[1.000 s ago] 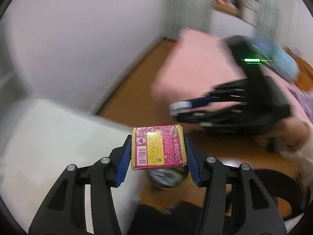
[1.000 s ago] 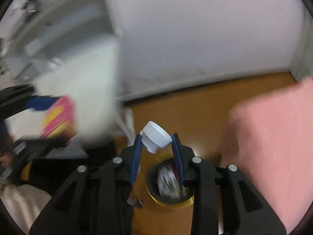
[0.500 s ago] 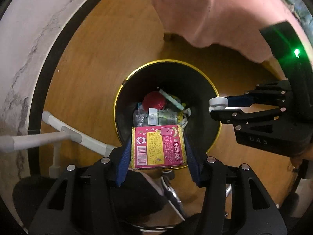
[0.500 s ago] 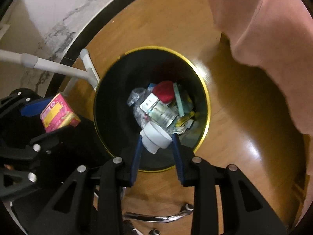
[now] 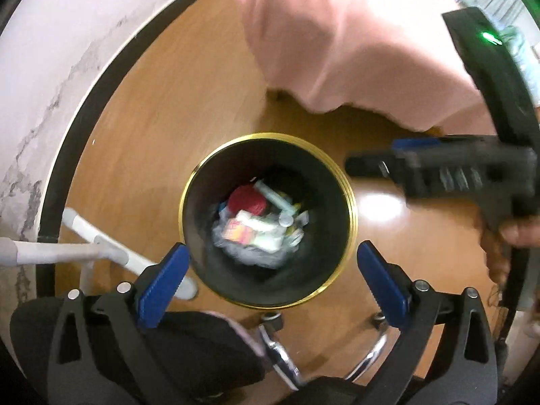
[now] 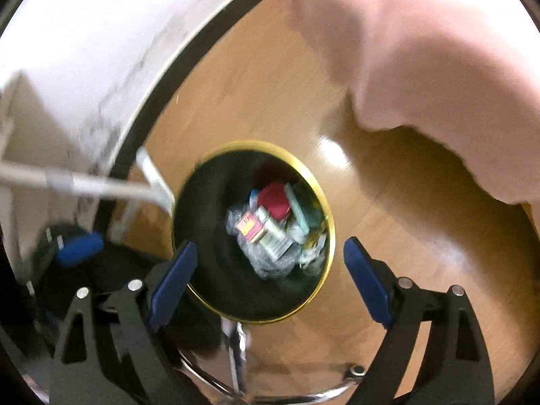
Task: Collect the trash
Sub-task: 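Open both tools over the bin and return to the desk, then grasp the white tissue wad with the right tool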
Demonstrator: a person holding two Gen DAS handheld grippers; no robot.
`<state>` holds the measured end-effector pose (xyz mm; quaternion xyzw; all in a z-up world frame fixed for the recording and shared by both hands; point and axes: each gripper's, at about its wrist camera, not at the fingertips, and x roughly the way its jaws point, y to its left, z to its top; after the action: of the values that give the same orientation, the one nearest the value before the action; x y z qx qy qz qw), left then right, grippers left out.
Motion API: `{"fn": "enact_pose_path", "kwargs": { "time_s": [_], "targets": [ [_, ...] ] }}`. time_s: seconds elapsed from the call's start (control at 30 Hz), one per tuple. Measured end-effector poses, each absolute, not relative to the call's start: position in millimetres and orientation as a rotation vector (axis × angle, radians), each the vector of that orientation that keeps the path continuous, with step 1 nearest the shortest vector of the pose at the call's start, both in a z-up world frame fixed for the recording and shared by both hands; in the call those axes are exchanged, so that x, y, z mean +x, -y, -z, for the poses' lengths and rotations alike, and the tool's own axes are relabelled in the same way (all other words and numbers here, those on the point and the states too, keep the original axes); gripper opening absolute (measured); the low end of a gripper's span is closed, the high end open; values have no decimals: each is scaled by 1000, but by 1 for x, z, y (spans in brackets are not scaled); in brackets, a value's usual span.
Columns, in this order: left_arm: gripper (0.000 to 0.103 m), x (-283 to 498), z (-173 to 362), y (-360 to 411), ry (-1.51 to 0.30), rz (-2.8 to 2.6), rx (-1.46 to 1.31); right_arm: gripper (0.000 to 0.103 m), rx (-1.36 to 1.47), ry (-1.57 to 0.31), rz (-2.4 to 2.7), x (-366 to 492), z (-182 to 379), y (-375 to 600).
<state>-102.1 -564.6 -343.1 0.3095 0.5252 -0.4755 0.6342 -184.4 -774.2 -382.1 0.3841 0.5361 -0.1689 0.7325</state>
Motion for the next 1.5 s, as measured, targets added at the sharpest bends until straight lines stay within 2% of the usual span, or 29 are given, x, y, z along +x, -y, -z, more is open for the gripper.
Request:
{"fn": "enact_pose_path", "kwargs": {
  "time_s": [0.1, 0.17, 0.27, 0.4, 0.5, 0.73, 0.87, 1.27, 1.5],
  "targets": [
    [97, -136, 277, 559, -1051, 1202, 628, 87, 823, -1056, 472, -209, 333, 782],
    [97, -153, 221, 547, -915, 1279, 551, 93, 727, -1019, 544, -221, 294, 777],
    [97, -160, 139, 510, -722, 1324, 420, 96, 542, -917, 642, -232, 228, 758],
    [97, -127, 64, 433, -557, 1131, 328, 96, 239, -690, 685, -219, 137, 705],
    [97, -81, 35, 358, -537, 915, 231, 96, 94, -637, 583, -188, 101, 661],
    [97, 9, 21, 154, -535, 356, 55, 96, 43, -620, 142, -87, 57, 531],
    [97, 36, 26, 74, -596, 130, 14, 96, 71, -641, -121, -35, 50, 449],
    [97, 99, 60, -37, -760, -64, -5, 96, -107, -734, -336, 111, 53, 297],
    [97, 122, 73, -42, -818, -54, 11, 96, -115, -785, -355, 175, 69, 258]
  ]
}}
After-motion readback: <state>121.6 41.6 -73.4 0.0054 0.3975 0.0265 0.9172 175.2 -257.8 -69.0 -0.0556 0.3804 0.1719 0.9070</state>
